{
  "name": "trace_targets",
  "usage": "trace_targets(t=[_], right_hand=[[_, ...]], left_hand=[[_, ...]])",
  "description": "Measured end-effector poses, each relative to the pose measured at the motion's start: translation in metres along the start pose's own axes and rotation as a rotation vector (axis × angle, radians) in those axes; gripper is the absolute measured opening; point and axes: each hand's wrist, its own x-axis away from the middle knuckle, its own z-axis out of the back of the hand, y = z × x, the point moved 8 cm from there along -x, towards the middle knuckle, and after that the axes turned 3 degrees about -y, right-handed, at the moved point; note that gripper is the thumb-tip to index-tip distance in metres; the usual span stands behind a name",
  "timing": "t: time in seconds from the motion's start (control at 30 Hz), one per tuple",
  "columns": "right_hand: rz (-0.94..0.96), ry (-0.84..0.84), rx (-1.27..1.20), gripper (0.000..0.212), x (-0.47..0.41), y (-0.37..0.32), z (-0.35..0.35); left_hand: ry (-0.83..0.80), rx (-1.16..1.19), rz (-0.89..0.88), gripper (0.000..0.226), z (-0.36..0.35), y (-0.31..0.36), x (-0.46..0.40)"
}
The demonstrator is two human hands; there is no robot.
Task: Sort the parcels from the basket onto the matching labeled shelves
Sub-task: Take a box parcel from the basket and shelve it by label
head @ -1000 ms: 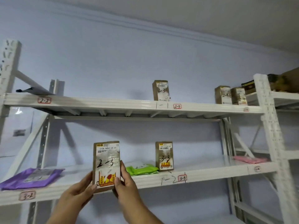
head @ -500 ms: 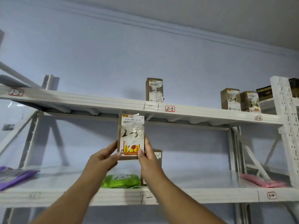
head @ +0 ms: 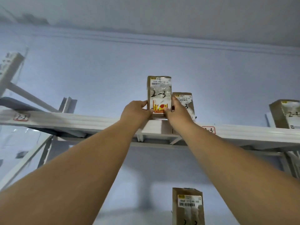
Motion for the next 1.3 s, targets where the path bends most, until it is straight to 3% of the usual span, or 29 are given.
trace_targets(t=[0.2, 0.5, 0.7, 0.77, 0.87, 0.93, 1.1, 1.3], right_hand=[[-0.150, 0.087, 0.525, 0.018, -0.016, 0.018, -0.008], [-0.242, 0.007, 0.527, 0.019, -0.014, 0.016, -0.009], [-0.100, 0.039, 0.528, 0.032, -0.003, 0.008, -0.008], [0.004, 0.040, 0.537, 0.030, 0.009, 0.002, -0.007], [0.137, -0.028, 0.561, 0.041, 0.034, -0.002, -0.012], [0.217, -0.050, 0.530, 0.045, 0.054, -0.007, -0.020], [0.369, -0.247, 0.425, 0.052, 0.119, -0.038, -0.090], [0.410, -0.580, 0.045, 0.050, 0.232, -0.142, -0.219]], left_hand=[[0.103, -0.352, 0.093, 0.027, -0.026, -0.018, -0.025], [0.066, -0.407, 0.199, 0.034, -0.026, -0.018, -0.030], [-0.038, -0.521, 0.093, 0.061, -0.027, -0.015, -0.017], [-0.077, -0.447, 0.068, 0.064, -0.020, -0.018, -0.005], [-0.118, -0.266, 0.064, 0.064, 0.002, -0.030, 0.024], [-0.104, -0.287, 0.067, 0.063, 0.023, -0.041, 0.051], [-0.055, -0.566, 0.142, 0.060, 0.090, -0.088, 0.135], [-0.125, -0.938, 0.355, 0.054, 0.213, -0.149, 0.256]])
